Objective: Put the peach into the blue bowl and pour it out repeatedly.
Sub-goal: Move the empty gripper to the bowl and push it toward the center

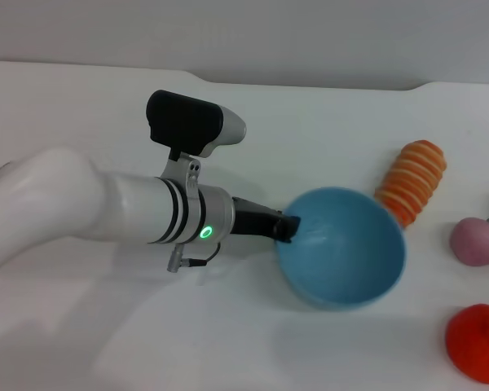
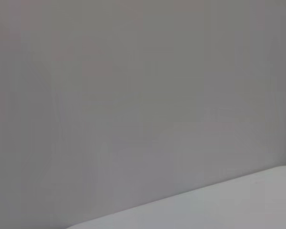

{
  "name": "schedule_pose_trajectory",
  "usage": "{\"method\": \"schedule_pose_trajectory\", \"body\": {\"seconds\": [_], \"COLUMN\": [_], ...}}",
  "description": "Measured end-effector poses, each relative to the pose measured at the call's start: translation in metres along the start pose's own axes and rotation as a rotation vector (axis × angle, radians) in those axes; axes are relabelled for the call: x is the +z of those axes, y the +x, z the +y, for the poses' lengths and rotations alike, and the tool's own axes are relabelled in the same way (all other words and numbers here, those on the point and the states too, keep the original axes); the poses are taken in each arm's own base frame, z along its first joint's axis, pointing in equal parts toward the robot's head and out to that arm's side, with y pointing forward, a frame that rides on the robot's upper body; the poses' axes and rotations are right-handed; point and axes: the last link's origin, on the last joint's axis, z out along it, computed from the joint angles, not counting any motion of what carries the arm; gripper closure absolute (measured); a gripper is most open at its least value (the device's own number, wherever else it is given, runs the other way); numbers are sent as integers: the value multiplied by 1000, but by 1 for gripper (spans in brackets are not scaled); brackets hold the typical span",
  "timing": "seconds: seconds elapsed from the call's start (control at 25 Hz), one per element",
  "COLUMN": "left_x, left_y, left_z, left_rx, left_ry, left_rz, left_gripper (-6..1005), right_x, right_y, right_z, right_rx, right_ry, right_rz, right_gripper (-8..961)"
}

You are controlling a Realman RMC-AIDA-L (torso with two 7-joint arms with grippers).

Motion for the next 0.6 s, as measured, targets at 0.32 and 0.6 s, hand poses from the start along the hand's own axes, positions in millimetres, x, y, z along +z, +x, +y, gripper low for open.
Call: {"method": "schedule_pose_trajectory", "body": {"seconds": [0.32,0.6], "left_x": [1,-8], "left_y": [18,61], "left_z": [3,-6], "left_rx": [29,35], "left_ry": [-2,23], "left_rz": [30,111], "left_gripper": [960,1000], "right_x": [7,39], "right_y": [-6,-48], "right_z": [5,9], "right_rx": [74,305], "right_ry": [-82,-412], "right_rz": [0,94], "right_gripper": [309,310]}}
